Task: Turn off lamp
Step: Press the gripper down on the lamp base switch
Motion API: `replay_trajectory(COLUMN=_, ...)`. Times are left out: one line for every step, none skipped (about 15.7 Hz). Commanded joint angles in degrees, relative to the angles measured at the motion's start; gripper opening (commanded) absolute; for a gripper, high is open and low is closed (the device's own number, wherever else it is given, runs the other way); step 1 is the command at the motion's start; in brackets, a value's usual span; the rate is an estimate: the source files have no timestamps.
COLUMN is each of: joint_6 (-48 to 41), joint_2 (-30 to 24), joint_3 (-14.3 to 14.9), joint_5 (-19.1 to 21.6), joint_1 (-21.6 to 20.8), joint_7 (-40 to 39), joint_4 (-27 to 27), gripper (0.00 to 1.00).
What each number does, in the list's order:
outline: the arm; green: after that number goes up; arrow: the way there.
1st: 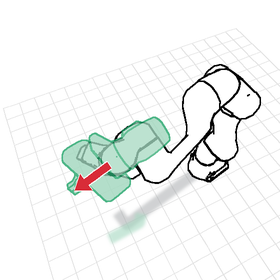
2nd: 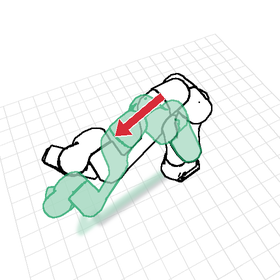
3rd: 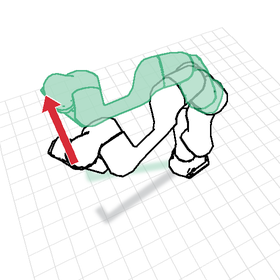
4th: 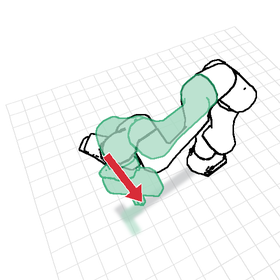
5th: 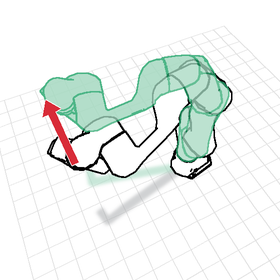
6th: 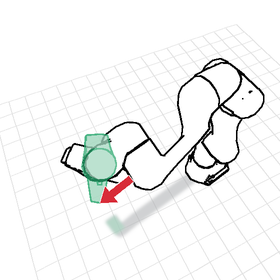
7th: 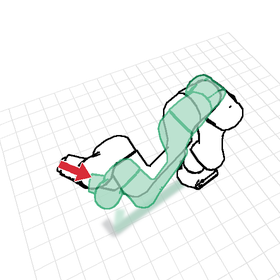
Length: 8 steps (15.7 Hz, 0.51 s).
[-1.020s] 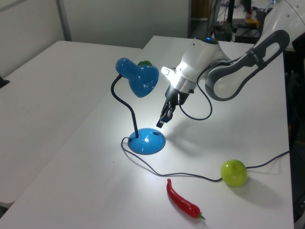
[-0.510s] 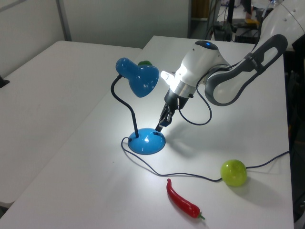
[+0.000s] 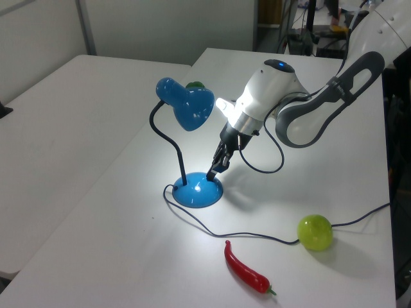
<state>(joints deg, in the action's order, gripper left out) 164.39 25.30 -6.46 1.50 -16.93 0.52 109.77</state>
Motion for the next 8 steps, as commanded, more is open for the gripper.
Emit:
replay_trajectory(joint_6=1.37, joint_2=0.81, joint_3=0.13, joint_5=-1.32, joint_1=-0.56, joint_7=-0.69, joint_4=0.18, gripper=0.00)
replay_trajectory(joint_6=1.37, joint_2=0.81, joint_3=0.13, joint_5=-1.50, joint_1=-0.56, joint_7=-0.69, joint_4=0.27, gripper=0.00)
replay_trajectory(joint_6=1.29, joint_2=0.81, joint_3=0.22, joint_5=-1.50, joint_1=-0.56, joint_7=-0.69, joint_4=0.53, gripper=0.00)
replay_trajectory(joint_6=1.02, joint_2=0.89, joint_3=0.14, joint_5=-1.50, joint_1=-0.56, joint_7=-0.69, joint_4=0.62, gripper=0.00)
replay_trajectory(joint_6=0.76, joint_2=0.90, joint_3=0.22, joint_5=-1.50, joint_1=-0.56, joint_7=-0.69, joint_4=0.71, gripper=0.00)
replay_trajectory(joint_6=0.76, joint_2=0.81, joint_3=0.14, joint_5=-1.50, joint_1=-0.56, joint_7=-0.60, joint_4=1.49, gripper=0.00)
replay_trajectory(joint_6=0.67, joint_2=0.72, joint_3=0.13, joint_5=-1.50, joint_1=-0.56, joint_7=-0.60, joint_4=1.59, gripper=0.00)
replay_trajectory(joint_6=0.58, joint_2=0.72, joint_3=0.22, joint_5=-1.50, joint_1=-0.48, joint_7=-0.60, joint_4=1.85, gripper=0.00)
